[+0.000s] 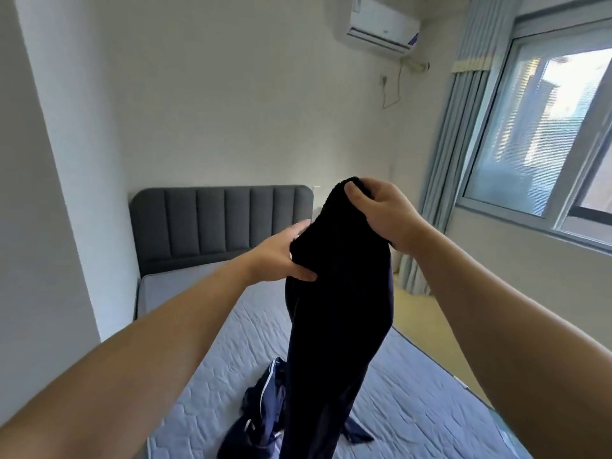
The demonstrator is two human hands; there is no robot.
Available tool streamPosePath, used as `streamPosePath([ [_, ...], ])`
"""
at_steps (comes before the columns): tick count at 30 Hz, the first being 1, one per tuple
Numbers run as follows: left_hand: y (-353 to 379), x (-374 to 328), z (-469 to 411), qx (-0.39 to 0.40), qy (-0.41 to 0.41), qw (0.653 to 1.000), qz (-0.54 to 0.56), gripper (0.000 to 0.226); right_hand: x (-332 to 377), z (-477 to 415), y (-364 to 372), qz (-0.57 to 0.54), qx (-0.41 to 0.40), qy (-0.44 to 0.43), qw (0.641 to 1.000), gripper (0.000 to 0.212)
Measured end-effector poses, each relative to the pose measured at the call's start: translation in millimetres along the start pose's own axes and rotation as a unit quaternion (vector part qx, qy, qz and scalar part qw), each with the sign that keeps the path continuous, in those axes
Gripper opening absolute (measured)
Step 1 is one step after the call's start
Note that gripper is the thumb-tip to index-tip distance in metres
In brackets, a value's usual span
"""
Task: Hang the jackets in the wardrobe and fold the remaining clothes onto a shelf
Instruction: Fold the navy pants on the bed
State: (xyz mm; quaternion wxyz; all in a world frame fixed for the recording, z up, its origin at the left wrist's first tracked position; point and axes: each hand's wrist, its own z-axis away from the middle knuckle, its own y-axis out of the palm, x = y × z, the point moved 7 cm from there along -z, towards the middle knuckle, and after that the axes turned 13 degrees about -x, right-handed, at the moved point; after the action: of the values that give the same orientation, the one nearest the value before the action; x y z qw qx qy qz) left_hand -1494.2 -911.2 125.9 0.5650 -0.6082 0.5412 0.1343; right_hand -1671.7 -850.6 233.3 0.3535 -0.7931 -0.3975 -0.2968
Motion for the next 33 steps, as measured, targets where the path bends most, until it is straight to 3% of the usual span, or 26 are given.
streamPosePath([
  [4,25.5,-10.4,-6.7,0.003,-0.011,1.0,-0.025,0.104,-2.9,9.5,-34.1,0.011,0.017,0.027,0.999,0.034],
  [6,39.5,-11.5,-8.5,0.022,-0.015,0.998,-0.064,0.083,-7.6,14.7,-49.9,0.018,0.024,0.04,0.999,0.036],
  [9,71.8,-8.2,-4.0,0.113,-0.047,0.992,-0.021,0.048,-17.2,18.8,-78.9,0.022,0.008,0.06,0.998,0.037],
  [11,80.0,-10.0,-2.6,0.116,-0.054,0.992,-0.005,0.038,-26.5,20.3,-100.1,0.028,-0.01,0.071,0.997,0.034],
  [15,66.3,-30.8,-11.6,0.062,-0.049,0.989,0.125,0.033,-45.3,23.1,-148.2,0.202,-0.099,0.056,0.973,0.042],
  [18,40.0,-61.1,-25.0,-0.062,-0.017,0.985,0.162,0.038,-58.3,29.0,-181.0,0.288,-0.151,0.076,0.943,0.048],
  [21,34.8,-89.3,-34.4,-0.088,-0.005,0.972,0.218,0.051,-60.5,38.0,-207.0,0.279,-0.233,0.1,0.926,0.046],
  [25,41.0,-114.1,-36.9,-0.063,0.012,0.968,0.242,0.029,-52.7,47.9,-221.4,0.259,-0.307,0.094,0.911,0.044],
  [33,22.8,-130.2,-39.6,-0.2,0.102,0.951,0.212,0.006,-62.7,62.3,-226.4,0.173,-0.249,0.124,0.945,0.044],
])
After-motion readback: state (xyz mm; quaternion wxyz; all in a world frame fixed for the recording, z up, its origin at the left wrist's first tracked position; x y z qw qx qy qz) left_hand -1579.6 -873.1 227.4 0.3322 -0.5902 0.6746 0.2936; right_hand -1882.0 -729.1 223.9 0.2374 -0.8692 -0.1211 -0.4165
